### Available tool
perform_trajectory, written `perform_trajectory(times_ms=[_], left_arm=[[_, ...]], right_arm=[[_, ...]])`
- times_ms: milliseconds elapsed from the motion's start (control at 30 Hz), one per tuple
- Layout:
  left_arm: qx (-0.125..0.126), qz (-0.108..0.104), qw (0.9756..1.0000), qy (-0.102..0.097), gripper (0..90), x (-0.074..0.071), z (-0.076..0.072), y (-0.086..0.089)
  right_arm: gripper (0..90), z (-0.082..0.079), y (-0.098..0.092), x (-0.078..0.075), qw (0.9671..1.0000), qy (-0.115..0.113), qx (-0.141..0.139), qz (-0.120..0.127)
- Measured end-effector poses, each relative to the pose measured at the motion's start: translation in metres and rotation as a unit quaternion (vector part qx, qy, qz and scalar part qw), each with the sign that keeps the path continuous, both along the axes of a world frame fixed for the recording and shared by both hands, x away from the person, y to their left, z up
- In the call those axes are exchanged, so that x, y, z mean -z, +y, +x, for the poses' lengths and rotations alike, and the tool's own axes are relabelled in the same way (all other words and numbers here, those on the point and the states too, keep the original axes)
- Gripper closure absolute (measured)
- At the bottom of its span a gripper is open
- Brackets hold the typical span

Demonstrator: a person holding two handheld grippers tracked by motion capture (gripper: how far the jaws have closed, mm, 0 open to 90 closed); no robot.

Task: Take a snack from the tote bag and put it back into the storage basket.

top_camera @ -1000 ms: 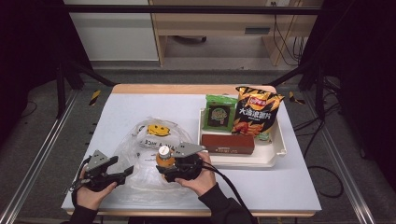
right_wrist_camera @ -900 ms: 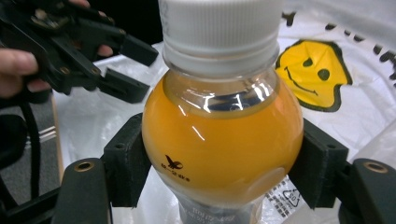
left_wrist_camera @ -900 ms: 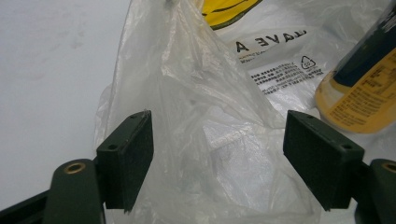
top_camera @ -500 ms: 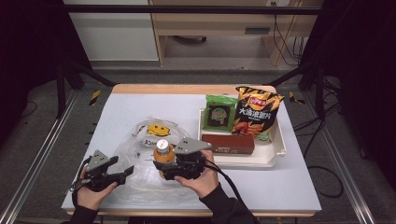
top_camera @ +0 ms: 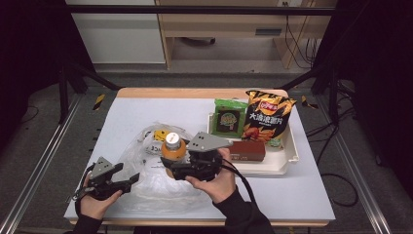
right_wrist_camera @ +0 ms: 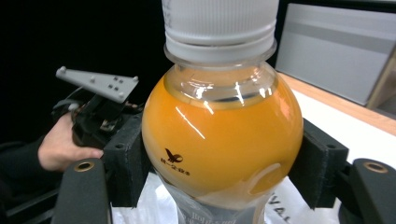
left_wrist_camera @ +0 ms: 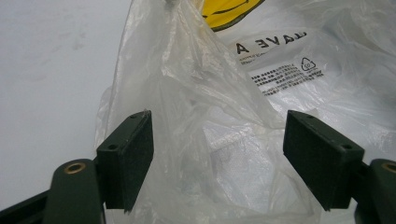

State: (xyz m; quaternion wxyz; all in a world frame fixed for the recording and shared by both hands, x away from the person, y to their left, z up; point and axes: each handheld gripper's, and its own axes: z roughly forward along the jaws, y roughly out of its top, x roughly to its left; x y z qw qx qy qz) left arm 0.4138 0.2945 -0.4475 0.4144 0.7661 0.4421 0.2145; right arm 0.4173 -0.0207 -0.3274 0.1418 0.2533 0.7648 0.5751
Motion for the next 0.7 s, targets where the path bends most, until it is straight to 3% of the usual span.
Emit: perform_trajectory(times_ms=[333, 700], left_arm=[[-0.002, -0.001, 1.0, 0.0, 24.2, 0.0, 0.0, 0.0], [-0.002, -0.001, 1.0, -0.003, 24.3, -0.001, -0.001, 0.0]], right_arm=[[30.8, 0.004, -0.04, -0.02, 0.9988, -0.012, 0.047, 0.01], [30.8, 0.007, -0.092, -0.02, 0.9941, -0.015, 0.107, -0.002]])
